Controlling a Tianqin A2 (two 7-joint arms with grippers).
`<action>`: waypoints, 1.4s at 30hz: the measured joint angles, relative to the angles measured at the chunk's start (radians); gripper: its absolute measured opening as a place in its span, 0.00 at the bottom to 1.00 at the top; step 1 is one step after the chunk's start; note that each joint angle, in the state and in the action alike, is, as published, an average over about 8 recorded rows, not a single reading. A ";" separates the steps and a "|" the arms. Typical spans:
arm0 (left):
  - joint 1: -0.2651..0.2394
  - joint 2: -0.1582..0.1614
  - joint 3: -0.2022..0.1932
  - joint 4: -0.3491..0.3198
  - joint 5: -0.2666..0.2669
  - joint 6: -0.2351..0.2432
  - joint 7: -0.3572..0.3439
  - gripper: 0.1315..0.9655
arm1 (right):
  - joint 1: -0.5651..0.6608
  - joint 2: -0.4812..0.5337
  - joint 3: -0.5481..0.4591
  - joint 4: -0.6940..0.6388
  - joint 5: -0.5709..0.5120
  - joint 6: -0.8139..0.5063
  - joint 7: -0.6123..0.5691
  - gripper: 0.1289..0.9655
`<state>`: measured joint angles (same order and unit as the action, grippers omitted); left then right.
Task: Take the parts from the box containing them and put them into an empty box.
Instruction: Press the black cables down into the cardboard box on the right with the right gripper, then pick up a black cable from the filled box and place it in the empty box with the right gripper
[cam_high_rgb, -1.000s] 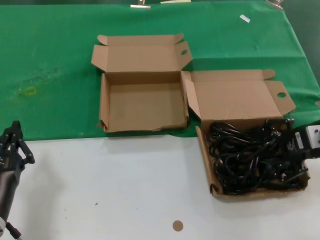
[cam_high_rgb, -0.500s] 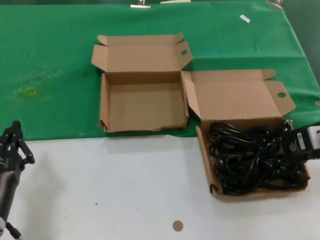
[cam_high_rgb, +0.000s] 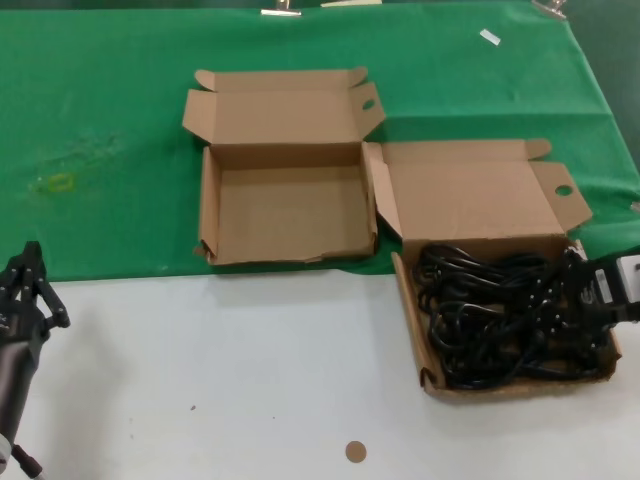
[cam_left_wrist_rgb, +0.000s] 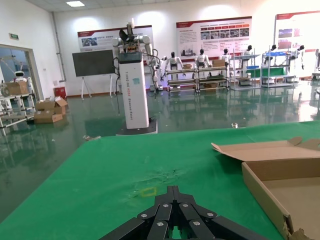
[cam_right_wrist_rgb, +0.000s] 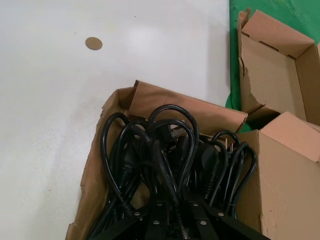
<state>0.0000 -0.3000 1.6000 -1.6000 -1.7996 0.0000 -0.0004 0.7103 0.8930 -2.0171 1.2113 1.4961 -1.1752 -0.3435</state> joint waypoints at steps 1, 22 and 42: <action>0.000 0.000 0.000 0.000 0.000 0.000 0.000 0.01 | -0.002 0.003 0.001 0.006 0.001 -0.001 0.003 0.11; 0.000 0.000 0.000 0.000 0.000 0.000 0.000 0.01 | 0.014 0.054 0.045 0.132 0.035 -0.036 0.075 0.04; 0.000 0.000 0.000 0.000 0.000 0.000 0.000 0.01 | 0.205 -0.103 -0.011 0.147 -0.044 -0.015 0.174 0.03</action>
<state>0.0000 -0.3000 1.6000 -1.6000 -1.7997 0.0000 -0.0003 0.9152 0.7896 -2.0280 1.3586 1.4526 -1.1898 -0.1696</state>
